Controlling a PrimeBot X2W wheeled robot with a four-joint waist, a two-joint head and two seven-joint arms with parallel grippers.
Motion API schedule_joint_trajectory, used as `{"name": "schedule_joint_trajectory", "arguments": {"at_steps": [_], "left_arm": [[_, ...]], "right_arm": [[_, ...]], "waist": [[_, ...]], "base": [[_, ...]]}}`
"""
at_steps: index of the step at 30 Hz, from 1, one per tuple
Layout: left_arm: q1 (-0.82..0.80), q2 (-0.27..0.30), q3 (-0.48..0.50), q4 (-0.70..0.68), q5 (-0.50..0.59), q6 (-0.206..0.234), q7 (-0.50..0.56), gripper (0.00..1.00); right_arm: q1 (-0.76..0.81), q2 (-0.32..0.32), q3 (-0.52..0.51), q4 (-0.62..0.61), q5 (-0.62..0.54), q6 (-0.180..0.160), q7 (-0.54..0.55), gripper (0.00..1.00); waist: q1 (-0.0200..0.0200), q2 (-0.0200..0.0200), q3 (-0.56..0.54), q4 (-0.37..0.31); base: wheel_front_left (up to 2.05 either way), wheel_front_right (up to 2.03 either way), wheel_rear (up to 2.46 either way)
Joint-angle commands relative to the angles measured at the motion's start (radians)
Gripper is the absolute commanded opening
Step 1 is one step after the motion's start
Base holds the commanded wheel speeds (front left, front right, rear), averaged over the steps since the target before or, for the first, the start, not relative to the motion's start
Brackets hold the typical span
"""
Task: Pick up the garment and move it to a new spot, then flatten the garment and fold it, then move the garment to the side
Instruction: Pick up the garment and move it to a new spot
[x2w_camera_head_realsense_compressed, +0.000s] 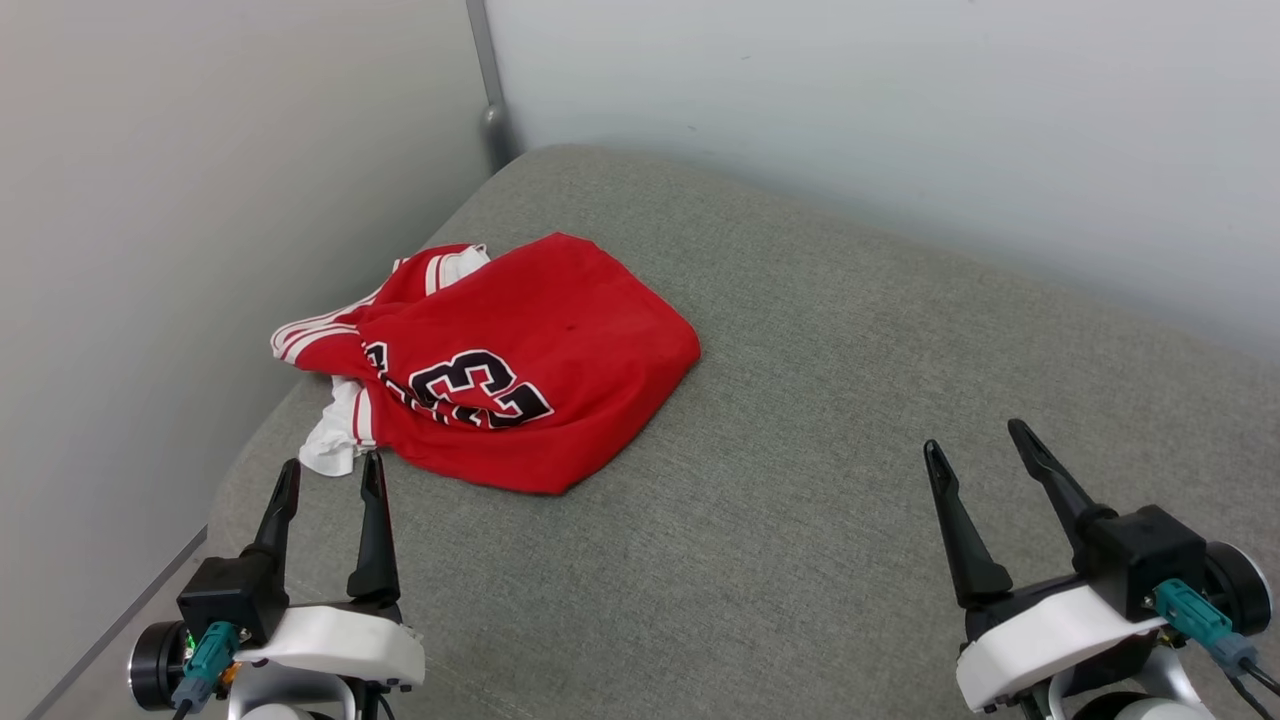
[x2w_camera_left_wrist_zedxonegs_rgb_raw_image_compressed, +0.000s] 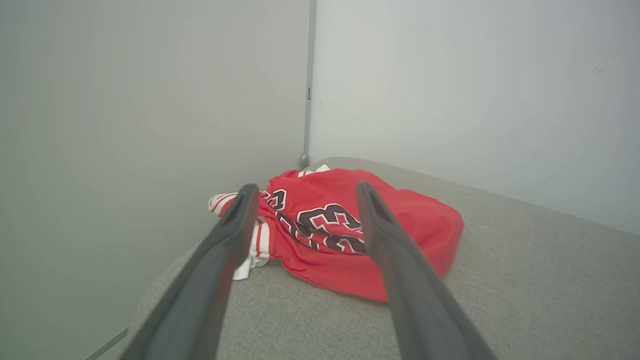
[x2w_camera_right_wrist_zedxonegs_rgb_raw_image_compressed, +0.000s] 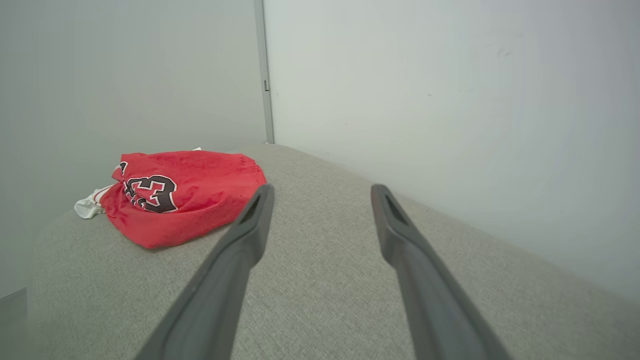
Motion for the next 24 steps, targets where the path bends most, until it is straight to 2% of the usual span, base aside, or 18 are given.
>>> {"name": "schedule_joint_trajectory", "arguments": {"at_steps": [1, 6, 13, 19, 24], "left_arm": [[-0.003, -0.001, 0.003, 0.000, 0.004, -0.005, -0.003, 1.00], [-0.047, -0.002, 0.019, 0.024, -0.029, -0.009, -0.003, 1.00], [-0.232, 0.071, 0.045, 0.081, -0.072, -0.026, 0.099, 1.00], [-0.457, 0.198, 0.051, 0.158, -0.146, -0.051, 0.362, 1.00], [-0.564, 0.281, 0.054, 0.230, -0.233, -0.060, 0.658, 1.00]], "right_arm": [[-0.011, 0.002, 0.000, 0.002, 0.000, 0.000, -0.003, 1.00], [-0.019, 0.002, -0.004, -0.004, -0.001, 0.000, 0.005, 1.00], [-0.051, 0.002, -0.007, -0.022, -0.022, 0.000, 0.026, 1.00], [-0.099, -0.016, 0.007, -0.047, -0.040, 0.000, 0.050, 1.00], [-0.141, -0.035, 0.012, -0.068, -0.040, 0.000, 0.060, 1.00]], "waist": [[0.0000, 0.0000, 0.000, -0.002], [0.0000, 0.0000, 0.013, -0.014], [0.0000, 0.0000, 0.068, -0.057], [0.0000, 0.0000, 0.177, -0.139], [0.0000, 0.0000, 0.288, -0.205]], "base": [[0.00, 0.00, 0.00], [0.00, 0.00, 0.00], [0.00, 0.00, 0.00], [0.00, 0.00, 0.00], [0.00, 0.00, 0.00]]}}
